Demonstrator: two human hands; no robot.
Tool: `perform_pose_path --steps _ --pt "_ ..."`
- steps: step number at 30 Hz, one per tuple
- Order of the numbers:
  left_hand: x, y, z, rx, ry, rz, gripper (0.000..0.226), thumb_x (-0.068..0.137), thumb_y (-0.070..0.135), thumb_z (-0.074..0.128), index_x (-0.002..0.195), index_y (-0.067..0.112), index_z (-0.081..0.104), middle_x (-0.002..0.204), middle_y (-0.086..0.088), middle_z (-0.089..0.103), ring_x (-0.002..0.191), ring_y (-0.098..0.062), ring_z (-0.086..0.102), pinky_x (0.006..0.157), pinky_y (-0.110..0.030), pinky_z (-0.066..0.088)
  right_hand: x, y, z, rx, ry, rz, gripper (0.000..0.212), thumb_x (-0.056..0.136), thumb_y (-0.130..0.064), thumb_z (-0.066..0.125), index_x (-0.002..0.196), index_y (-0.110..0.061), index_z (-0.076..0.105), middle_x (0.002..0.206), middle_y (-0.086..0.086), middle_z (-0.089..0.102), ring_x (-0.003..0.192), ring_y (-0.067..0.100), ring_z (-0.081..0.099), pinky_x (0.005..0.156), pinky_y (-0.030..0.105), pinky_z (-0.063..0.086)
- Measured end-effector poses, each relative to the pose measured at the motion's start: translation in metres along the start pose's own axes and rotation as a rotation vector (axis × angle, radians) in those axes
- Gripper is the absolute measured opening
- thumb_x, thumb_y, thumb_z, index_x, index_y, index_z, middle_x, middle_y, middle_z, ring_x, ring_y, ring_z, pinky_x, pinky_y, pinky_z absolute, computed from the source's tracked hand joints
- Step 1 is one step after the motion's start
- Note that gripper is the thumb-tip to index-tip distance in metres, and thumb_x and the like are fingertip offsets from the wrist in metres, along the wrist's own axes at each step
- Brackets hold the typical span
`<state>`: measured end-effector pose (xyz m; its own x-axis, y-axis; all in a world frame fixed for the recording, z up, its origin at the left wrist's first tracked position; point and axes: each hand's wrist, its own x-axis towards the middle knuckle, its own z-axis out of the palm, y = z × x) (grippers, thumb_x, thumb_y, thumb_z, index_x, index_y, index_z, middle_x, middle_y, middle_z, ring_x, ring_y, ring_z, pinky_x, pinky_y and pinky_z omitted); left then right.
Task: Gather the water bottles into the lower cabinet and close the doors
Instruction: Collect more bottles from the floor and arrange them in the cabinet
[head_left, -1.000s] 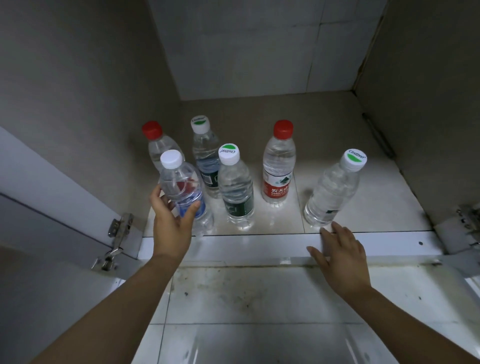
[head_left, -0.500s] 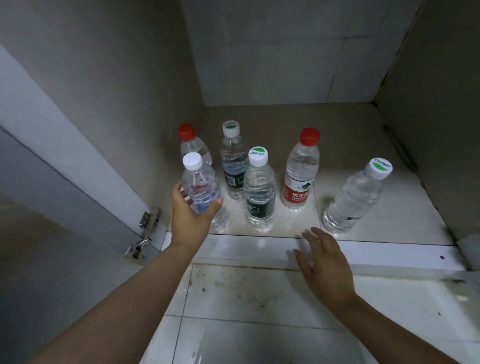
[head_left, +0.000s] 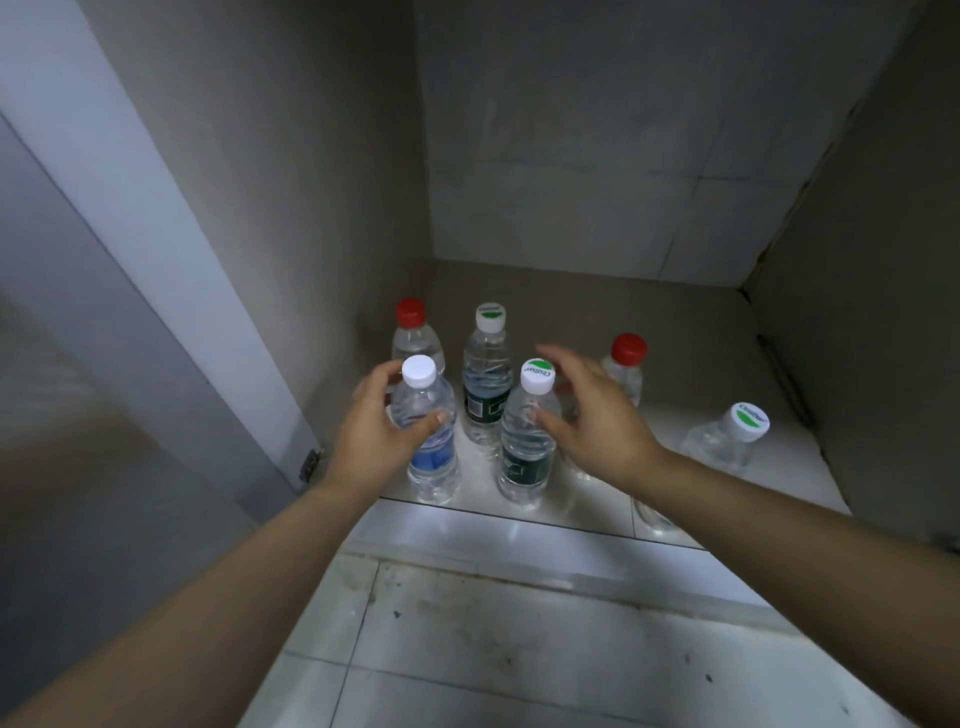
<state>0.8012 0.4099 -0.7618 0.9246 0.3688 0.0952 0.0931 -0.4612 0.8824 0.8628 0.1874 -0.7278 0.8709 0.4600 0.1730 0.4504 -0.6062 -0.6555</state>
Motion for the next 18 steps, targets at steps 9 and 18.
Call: perform_pose_path --steps 9,18 --pt "0.014 0.040 -0.016 0.362 -0.038 0.241 0.025 0.082 0.019 0.067 0.106 0.024 0.063 0.108 0.001 0.061 0.097 -0.016 0.056 0.077 -0.016 0.033 0.013 -0.004 0.003 -0.067 -0.047 -0.075 0.053 0.080 -0.014 0.068 0.127 -0.022 0.044 0.119 0.006 0.057 0.105 0.022 0.055 0.079 0.023 0.038" --pt "0.005 0.037 -0.026 0.464 0.017 0.197 0.034 0.079 0.009 0.069 0.110 0.020 0.061 0.107 -0.003 0.066 0.087 -0.021 0.065 0.076 -0.029 0.049 0.027 0.003 -0.001 0.145 -0.061 -0.069 0.041 0.081 -0.017 0.068 0.119 -0.026 0.056 0.107 -0.004 0.063 0.094 0.010 0.056 0.075 0.020 0.038"
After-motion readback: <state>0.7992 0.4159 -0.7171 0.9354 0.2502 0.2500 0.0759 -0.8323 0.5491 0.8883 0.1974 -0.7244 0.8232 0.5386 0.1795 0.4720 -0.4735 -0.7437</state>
